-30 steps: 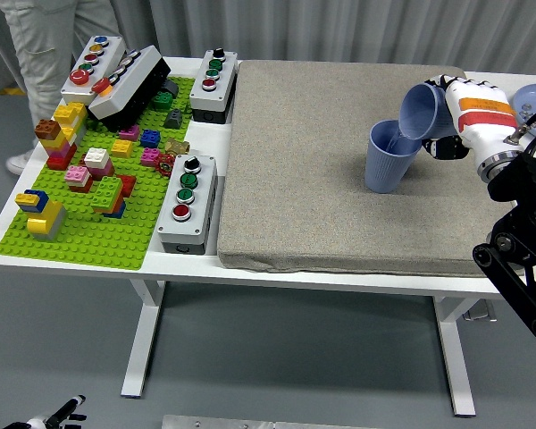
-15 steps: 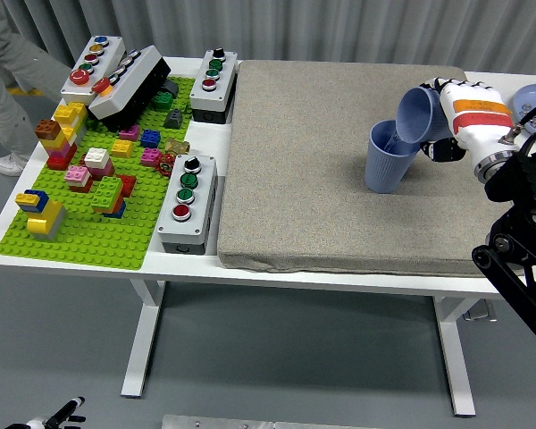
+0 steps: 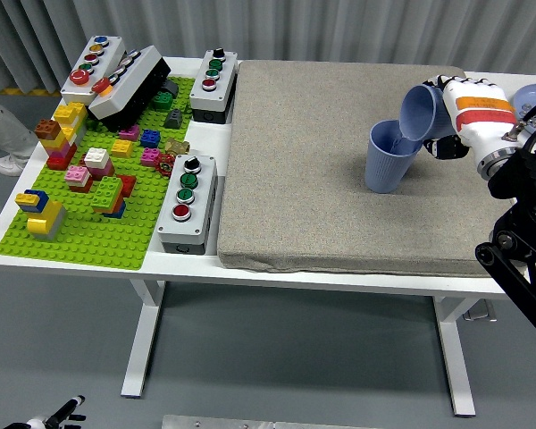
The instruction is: Pick cup pour cup place
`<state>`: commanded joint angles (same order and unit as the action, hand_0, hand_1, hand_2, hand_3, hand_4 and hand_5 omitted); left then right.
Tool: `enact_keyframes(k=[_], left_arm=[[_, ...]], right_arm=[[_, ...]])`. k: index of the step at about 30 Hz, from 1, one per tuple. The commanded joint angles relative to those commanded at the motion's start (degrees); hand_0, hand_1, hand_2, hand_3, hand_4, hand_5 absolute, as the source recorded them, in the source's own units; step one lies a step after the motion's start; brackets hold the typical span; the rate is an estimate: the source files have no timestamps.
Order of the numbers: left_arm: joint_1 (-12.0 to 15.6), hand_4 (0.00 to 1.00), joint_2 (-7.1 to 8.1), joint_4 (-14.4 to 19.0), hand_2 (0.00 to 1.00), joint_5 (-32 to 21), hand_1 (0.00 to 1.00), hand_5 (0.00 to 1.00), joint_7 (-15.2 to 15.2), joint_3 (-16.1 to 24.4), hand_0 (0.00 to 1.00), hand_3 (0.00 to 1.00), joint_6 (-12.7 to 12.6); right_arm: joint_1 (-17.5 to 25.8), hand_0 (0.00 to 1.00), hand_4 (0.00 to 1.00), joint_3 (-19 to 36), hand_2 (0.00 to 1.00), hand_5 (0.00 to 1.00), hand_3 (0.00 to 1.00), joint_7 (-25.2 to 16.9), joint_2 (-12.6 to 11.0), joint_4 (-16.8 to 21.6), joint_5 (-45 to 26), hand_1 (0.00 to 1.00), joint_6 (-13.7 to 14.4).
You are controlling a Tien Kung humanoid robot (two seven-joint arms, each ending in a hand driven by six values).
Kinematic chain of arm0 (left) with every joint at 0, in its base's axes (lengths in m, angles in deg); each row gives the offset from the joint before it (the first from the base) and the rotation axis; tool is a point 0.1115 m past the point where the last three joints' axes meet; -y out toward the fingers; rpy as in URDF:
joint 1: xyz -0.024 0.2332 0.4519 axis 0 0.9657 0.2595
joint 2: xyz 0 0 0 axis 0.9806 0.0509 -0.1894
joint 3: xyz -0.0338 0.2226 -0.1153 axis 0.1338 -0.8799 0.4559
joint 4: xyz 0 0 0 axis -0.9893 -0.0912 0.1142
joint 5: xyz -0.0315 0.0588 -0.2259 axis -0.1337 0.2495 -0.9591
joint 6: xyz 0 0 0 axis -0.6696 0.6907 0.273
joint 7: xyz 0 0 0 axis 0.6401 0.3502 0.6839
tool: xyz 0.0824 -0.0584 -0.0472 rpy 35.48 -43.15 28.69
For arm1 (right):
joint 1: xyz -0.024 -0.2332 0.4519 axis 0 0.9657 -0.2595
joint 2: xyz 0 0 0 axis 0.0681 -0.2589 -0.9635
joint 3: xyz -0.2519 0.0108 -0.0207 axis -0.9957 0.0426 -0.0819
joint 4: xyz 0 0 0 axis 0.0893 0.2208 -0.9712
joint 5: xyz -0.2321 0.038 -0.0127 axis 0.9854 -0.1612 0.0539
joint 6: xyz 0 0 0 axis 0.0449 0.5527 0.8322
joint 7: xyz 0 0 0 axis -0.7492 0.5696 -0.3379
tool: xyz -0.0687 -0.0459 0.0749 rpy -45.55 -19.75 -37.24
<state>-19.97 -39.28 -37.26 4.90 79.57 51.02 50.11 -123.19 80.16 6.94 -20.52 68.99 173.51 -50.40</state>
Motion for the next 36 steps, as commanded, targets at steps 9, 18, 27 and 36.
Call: enact_keyframes(k=[9,18,27,36], left_arm=[[-0.04,0.641,0.03,0.00,0.863,-0.02,0.856,0.954,0.00,0.03,0.873,0.771,0.01],[-0.14,0.642,0.05,0.00,0.863,0.03,0.856,0.956,0.01,0.11,0.873,0.771,0.02],[-0.11,0.641,0.07,0.00,0.863,0.17,0.856,0.954,0.04,0.35,0.872,0.771,-0.01],[-0.22,0.641,0.10,0.00,0.863,0.02,0.856,0.953,0.06,0.20,0.873,0.771,0.00]], right_arm=[[-1.55,0.842,0.777,-1.47,0.596,0.167,0.670,0.39,-1.64,0.38,-0.19,0.698,-0.88],[-2.18,0.843,0.777,-2.19,0.598,0.167,0.669,0.69,-2.11,0.74,-0.23,0.700,-1.03],[-2.72,0.846,0.776,-3.11,0.599,0.165,0.669,0.71,-2.85,0.98,-0.21,0.700,-1.23],[-3.71,0.846,0.776,-4.45,0.600,0.163,0.668,0.90,-3.85,0.89,-0.53,0.701,-1.65]])
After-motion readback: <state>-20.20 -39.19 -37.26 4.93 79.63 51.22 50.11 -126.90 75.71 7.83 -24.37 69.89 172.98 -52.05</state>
